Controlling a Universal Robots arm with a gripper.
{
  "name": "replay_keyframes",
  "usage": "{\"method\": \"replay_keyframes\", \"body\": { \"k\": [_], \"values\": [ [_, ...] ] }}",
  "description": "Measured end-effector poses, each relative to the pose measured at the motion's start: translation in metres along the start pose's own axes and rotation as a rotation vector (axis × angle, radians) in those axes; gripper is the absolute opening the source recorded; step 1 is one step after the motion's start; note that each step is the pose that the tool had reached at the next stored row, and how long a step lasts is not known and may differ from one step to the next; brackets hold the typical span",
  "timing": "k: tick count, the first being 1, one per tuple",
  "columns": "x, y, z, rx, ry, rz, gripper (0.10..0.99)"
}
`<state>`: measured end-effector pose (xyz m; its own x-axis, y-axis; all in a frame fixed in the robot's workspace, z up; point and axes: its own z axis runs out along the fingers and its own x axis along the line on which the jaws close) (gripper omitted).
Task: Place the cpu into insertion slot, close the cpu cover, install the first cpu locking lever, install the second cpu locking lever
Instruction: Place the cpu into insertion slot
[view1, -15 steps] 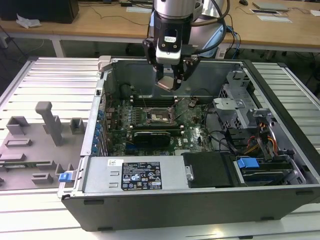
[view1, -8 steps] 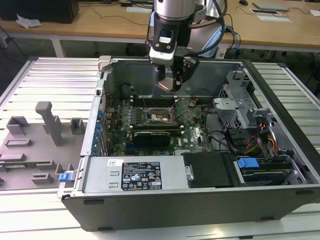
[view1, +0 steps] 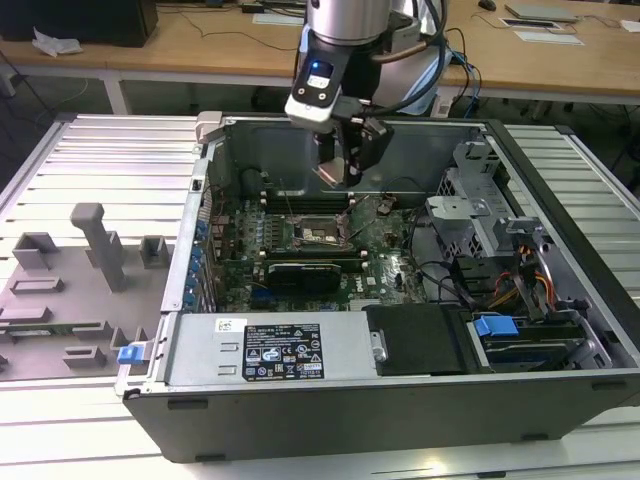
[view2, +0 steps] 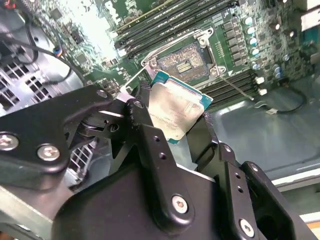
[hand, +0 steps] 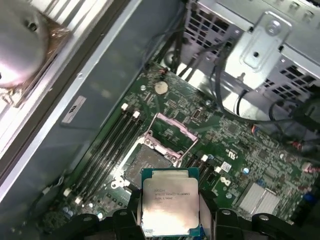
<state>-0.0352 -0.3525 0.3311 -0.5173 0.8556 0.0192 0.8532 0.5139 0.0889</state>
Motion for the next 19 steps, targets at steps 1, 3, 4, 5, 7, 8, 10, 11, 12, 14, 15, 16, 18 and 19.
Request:
{"method": "replay_keyframes", "body": {
  "k": [1,3,4,5,7,8,10,11,12,14,15,16,18,19],
  "values": [
    [0.0000,-0.0001,0.0009,0.000,-0.0018,0.021,0.541],
    [0.0000,-0.0002,0.0026,-0.001,-0.0055,0.063,0.541],
    [-0.0001,-0.0003,0.0039,-0.002,-0.0082,0.091,0.541],
    [-0.0001,-0.0005,0.0056,-0.002,-0.0113,0.126,0.541],
    [-0.0002,-0.0007,0.0082,-0.003,-0.0151,0.170,0.541],
    [-0.0002,-0.0009,0.0099,-0.004,-0.0172,0.193,0.541],
    [-0.0002,-0.0012,0.0135,-0.005,-0.0216,0.242,0.541],
    [-0.0003,-0.0013,0.0148,-0.005,-0.0232,0.260,0.541],
    [-0.0003,-0.0014,0.0161,-0.005,-0.0248,0.278,0.541],
    [-0.0004,-0.0017,0.0191,-0.006,-0.0285,0.319,0.541],
    [-0.0004,-0.0019,0.0216,-0.007,-0.0315,0.353,0.541],
    [-0.0005,-0.0021,0.0243,-0.007,-0.0346,0.388,0.541],
    [-0.0006,-0.0025,0.0286,-0.009,-0.0398,0.446,0.541],
    [-0.0005,-0.0027,0.0307,-0.009,-0.0413,0.463,0.541]
  ]
}}
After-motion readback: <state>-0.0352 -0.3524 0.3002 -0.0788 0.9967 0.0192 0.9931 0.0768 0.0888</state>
